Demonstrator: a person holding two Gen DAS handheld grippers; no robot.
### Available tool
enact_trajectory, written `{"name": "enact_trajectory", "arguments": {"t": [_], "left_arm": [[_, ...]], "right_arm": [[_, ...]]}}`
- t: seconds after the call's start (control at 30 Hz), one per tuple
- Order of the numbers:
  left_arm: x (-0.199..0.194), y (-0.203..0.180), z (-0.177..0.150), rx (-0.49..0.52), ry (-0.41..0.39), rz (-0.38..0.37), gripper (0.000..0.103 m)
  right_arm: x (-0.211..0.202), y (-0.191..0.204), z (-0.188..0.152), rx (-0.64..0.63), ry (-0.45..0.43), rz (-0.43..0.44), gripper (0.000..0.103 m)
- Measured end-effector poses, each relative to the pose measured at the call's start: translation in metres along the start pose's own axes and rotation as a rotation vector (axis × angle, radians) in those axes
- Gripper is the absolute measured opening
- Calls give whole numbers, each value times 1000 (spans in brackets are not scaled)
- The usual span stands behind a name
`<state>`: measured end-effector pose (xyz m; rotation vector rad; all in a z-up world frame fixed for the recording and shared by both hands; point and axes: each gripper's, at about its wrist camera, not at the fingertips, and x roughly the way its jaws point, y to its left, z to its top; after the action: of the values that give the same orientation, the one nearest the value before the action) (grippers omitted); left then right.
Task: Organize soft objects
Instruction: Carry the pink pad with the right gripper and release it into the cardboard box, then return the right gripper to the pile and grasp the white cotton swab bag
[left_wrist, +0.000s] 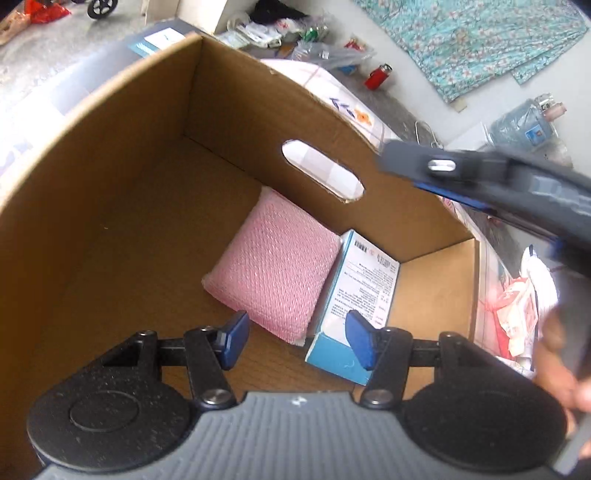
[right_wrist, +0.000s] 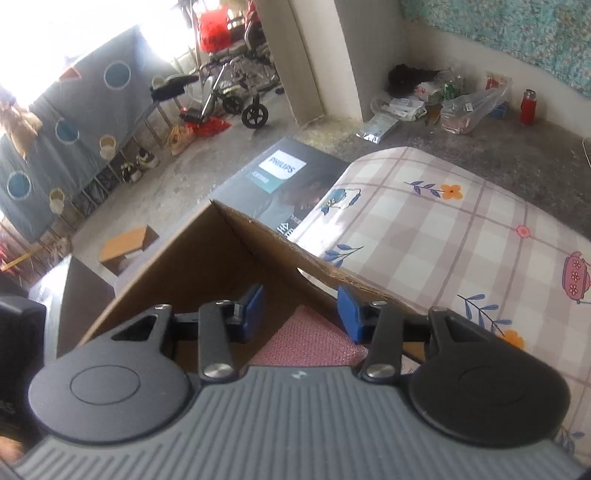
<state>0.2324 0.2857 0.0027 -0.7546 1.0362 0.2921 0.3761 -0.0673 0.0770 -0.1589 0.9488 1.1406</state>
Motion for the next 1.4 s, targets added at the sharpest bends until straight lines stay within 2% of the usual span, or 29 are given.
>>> {"name": "enact_trajectory", "arguments": {"t": [0.13,0.4,0.6,0.77,0.97,1.1,1.2,1.27,1.4], "left_arm": [[-11,1,-5,8,-23,-13,62],[-46,-17,-39,96,-54,-54,72],[-70,-51,-73,218,-132,-96,82],[-72,-97,-98,320,-112,-145,83],[-57,-161,-116,454,-88,-185,83],[-35,-206,-118,513,-73,-200,82],[-9,-233,-110,503,-38,-174,75],[7,-246,-105,489,-15,-158,71],[31,-259,-105,483,28,-150,70]], "right_arm": [[-49,1,-20,80,-99,0,46],[-131,11,-105,171,-263,-9,51],[-181,-6,-162,251,-317,-58,52],[-226,-31,-200,314,-352,-116,54],[-290,-85,-243,420,-410,-204,62],[-321,-141,-272,589,-456,-266,67],[-323,-188,-293,754,-472,-285,70],[-315,-213,-300,830,-468,-329,74],[-279,-264,-306,1021,-441,-387,78]]}}
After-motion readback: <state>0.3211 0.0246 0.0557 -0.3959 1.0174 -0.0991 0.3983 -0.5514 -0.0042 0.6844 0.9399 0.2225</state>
